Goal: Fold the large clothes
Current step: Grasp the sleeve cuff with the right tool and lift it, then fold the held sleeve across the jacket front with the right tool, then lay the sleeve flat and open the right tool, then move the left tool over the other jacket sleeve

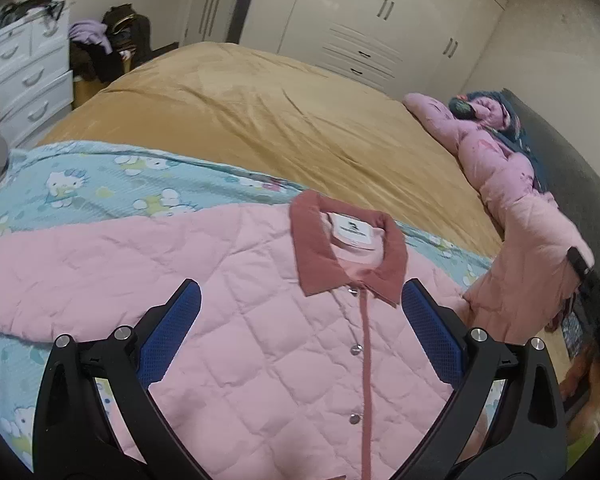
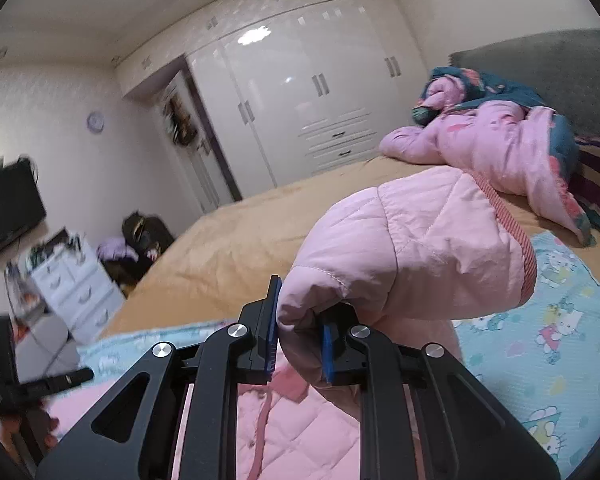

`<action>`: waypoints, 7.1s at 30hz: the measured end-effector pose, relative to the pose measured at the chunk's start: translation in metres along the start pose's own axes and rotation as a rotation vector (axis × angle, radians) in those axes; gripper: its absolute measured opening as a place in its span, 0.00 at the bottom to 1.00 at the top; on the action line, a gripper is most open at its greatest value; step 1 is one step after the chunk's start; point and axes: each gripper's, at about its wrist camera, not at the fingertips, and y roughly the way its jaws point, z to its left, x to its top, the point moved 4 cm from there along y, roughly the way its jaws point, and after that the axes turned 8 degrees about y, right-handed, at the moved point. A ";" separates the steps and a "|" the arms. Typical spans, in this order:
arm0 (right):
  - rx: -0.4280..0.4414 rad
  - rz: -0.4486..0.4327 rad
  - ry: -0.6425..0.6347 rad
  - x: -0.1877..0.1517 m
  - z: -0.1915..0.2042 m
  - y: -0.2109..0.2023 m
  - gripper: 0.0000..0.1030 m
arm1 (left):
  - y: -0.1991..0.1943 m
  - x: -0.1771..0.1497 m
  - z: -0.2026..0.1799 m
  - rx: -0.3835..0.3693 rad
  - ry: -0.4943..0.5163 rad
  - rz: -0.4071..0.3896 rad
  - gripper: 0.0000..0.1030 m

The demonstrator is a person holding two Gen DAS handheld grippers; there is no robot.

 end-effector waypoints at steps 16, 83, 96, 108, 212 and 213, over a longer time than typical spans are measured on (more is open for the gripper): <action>0.027 0.262 -0.154 -0.145 0.069 0.091 0.16 | 0.038 -0.049 0.034 -0.014 -0.027 0.077 0.91; 0.030 0.347 0.096 -0.179 0.008 0.012 0.48 | 0.098 -0.086 0.032 -0.255 -0.058 0.087 0.05; -0.223 0.247 0.067 -0.101 -0.073 0.037 0.48 | 0.091 -0.074 0.054 -0.145 -0.008 0.031 0.04; -0.336 0.514 0.072 -0.162 -0.112 0.118 0.56 | 0.112 -0.092 0.068 -0.081 0.004 0.105 0.05; 0.193 0.414 -0.364 -0.229 0.312 0.084 0.96 | -0.045 -0.101 0.271 0.389 -0.349 -0.015 0.91; 0.199 0.420 -0.364 -0.231 0.315 0.086 0.96 | -0.047 -0.103 0.277 0.396 -0.365 -0.015 0.91</action>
